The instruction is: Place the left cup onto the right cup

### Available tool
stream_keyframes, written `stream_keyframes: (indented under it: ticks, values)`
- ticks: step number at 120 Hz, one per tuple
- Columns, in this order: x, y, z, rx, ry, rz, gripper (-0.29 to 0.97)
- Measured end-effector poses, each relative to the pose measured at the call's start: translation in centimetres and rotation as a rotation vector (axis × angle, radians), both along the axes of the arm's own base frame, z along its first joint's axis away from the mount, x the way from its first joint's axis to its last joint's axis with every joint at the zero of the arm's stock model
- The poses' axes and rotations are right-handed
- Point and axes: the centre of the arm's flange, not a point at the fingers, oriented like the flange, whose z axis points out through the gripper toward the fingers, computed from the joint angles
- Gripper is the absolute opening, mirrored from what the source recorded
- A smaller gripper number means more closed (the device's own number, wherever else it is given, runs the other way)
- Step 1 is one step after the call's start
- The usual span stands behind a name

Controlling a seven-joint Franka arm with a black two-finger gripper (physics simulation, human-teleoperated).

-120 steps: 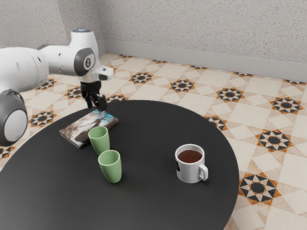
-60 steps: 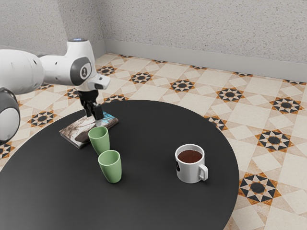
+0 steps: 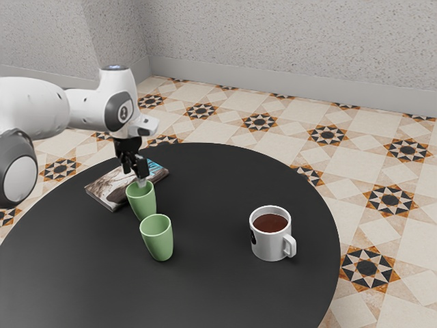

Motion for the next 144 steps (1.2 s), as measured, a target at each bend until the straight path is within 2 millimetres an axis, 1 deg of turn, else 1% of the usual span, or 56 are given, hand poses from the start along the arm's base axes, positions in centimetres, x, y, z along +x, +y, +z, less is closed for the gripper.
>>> stream_keyframes:
  ticks: [38,48,97,129,144]
  values:
    - [-0.3,-0.5,-1.6,-0.004,0.024,0.015,0.66]
    - [-0.6,-0.4,-2.0,-0.010,0.031,0.024,0.63]
    - [-0.6,-0.6,-2.1,-0.017,0.031,0.045,0.32]
    - [-0.6,-0.5,-1.8,-0.015,0.027,0.052,0.05]
    - [-0.6,-0.6,-1.9,-0.014,0.028,0.055,-0.03]
